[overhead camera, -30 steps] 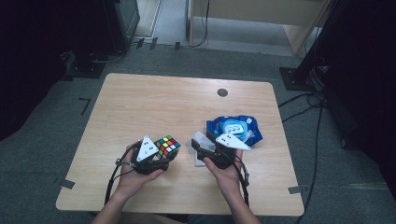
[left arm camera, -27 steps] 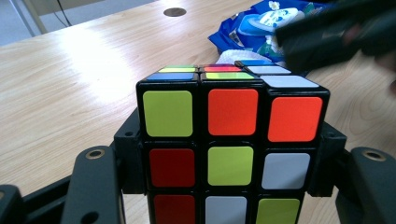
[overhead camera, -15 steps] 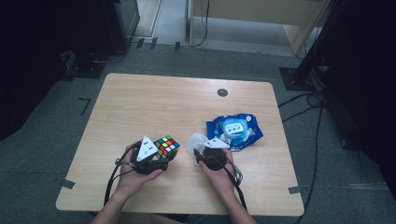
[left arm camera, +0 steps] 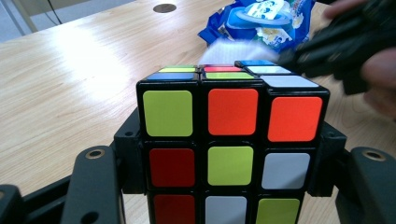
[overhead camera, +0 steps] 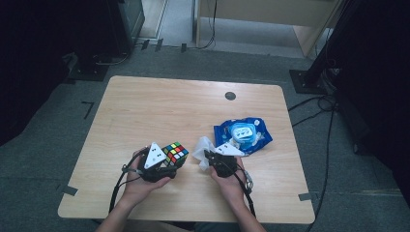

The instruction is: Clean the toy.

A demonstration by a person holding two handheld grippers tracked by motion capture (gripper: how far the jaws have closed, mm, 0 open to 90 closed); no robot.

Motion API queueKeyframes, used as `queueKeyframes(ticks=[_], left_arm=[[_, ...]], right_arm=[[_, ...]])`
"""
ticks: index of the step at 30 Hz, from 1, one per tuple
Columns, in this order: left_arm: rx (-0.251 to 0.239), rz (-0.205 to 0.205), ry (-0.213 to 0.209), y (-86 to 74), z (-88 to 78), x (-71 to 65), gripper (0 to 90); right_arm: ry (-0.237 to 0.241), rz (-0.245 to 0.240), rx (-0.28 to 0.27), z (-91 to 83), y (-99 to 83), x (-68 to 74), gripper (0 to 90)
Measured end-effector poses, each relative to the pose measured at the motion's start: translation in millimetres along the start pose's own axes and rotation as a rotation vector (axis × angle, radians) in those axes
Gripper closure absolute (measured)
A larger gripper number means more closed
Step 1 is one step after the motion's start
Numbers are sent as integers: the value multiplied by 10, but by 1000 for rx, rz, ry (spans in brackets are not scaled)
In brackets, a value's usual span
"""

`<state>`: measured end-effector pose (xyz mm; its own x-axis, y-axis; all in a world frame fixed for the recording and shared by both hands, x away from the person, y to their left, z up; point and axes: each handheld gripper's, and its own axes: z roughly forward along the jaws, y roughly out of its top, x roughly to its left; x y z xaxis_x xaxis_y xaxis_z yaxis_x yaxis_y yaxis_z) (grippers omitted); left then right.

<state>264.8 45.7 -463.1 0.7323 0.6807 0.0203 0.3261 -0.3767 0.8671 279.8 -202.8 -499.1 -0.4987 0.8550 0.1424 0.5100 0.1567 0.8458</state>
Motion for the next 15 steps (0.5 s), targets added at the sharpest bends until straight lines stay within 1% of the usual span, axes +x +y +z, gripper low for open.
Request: queueKeyframes(ticks=[4,6,7,10,11,12,14,15], left_arm=[[-2,1,-5,0,4,-20,338],[-2,3,-8,3,9,-40,339],[-5,5,-12,4,15,-53,339],[-7,15,-24,9,38,-114,339],[-6,23,-29,12,42,-136,339],[-9,28,-35,14,49,-162,339],[-14,44,-43,24,53,-210,339],[-20,51,-45,28,51,-230,339]], right_arm=[[93,4,-118,-226,196,142,880],[129,-14,-169,-340,292,238,882],[156,-26,-192,-389,333,288,885],[247,-49,-240,-501,421,445,887],[277,-54,-248,-524,440,495,887],[292,-64,-254,-534,452,542,886],[316,-66,-251,-532,455,613,885],[319,-72,-244,-516,446,635,885]])
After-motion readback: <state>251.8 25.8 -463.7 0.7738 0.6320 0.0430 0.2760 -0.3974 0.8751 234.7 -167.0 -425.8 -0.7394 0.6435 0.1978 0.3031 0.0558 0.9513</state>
